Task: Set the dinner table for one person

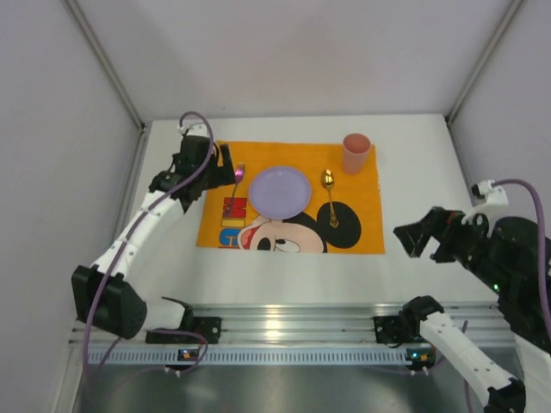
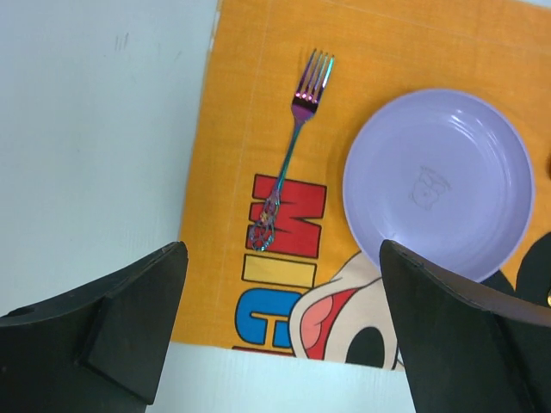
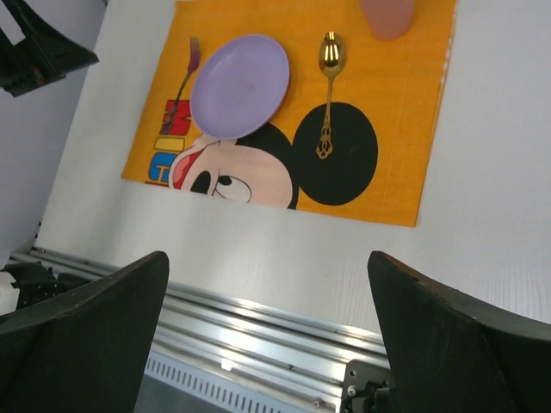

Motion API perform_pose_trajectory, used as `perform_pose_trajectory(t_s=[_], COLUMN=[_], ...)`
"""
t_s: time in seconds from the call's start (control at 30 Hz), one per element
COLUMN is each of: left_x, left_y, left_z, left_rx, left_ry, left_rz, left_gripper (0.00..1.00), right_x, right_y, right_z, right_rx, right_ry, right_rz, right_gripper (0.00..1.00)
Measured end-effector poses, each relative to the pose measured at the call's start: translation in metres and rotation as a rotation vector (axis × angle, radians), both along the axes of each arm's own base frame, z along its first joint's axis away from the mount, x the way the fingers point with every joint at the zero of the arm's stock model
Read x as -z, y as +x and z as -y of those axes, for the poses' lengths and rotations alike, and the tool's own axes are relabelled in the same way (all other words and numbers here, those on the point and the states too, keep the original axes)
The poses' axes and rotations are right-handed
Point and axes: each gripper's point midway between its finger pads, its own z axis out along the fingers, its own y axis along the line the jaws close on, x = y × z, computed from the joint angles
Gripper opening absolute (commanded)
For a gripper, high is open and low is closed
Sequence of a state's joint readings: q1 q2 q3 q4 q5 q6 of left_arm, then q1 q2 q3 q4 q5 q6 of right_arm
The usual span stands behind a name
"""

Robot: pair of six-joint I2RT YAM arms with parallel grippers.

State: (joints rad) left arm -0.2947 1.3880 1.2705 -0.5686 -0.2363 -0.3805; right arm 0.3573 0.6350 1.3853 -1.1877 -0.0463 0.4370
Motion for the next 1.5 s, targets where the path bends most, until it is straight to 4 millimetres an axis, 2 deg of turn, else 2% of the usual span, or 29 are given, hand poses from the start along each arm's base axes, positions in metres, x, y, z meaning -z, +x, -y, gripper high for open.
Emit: perform_pose_trajectory(t_s=[0.27, 0.33, 0.43, 0.57, 0.83, 1.03, 1.27, 1.37, 1.5], left_x=[-0.005, -0.012, -0.029, -0.042, -0.026, -0.033, -0.038, -0.031, -0.005], left_y=[-0.091, -0.109, -0.122, -0.131, -0.142, -0.146, -0.143, -0.135, -0.121], left_z=[0.038, 0.039, 0.031, 0.022, 0.002, -0.014, -0.026, -0.032, -0.039], left_rx=[0.15, 0.175, 0.16, 0.117, 0.039, -0.022, -0.052, -0.064, -0.071], left_ry=[0.026, 0.02, -0.018, -0.076, -0.033, -0.01, 0.056, 0.125, 0.229], left_rz=[0.2, 0.263, 0.344, 0.382, 0.306, 0.332, 0.373, 0.413, 0.441], left_gripper=[0.99, 0.99, 0.99, 0.99, 0.99, 0.99, 0.99, 0.99, 0.99], right_x=[0.027, 0.032, 0.037, 0.039, 0.039, 0.04, 0.055, 0.056, 0.057], right_y=[-0.043, -0.048, -0.049, -0.05, -0.05, -0.05, -0.045, -0.044, -0.042], right_z=[0.029, 0.032, 0.033, 0.033, 0.033, 0.033, 0.031, 0.031, 0.033], right_rx=[0.09, 0.105, 0.119, 0.124, 0.122, 0.12, 0.121, 0.127, 0.135], right_ry=[0.078, 0.098, 0.11, 0.109, 0.11, 0.11, 0.095, 0.092, 0.084], right_rz=[0.16, 0.167, 0.154, 0.145, 0.145, 0.142, 0.097, 0.095, 0.095], right_gripper=[1.0, 1.0, 1.0, 1.0, 1.0, 1.0, 1.0, 1.0, 1.0])
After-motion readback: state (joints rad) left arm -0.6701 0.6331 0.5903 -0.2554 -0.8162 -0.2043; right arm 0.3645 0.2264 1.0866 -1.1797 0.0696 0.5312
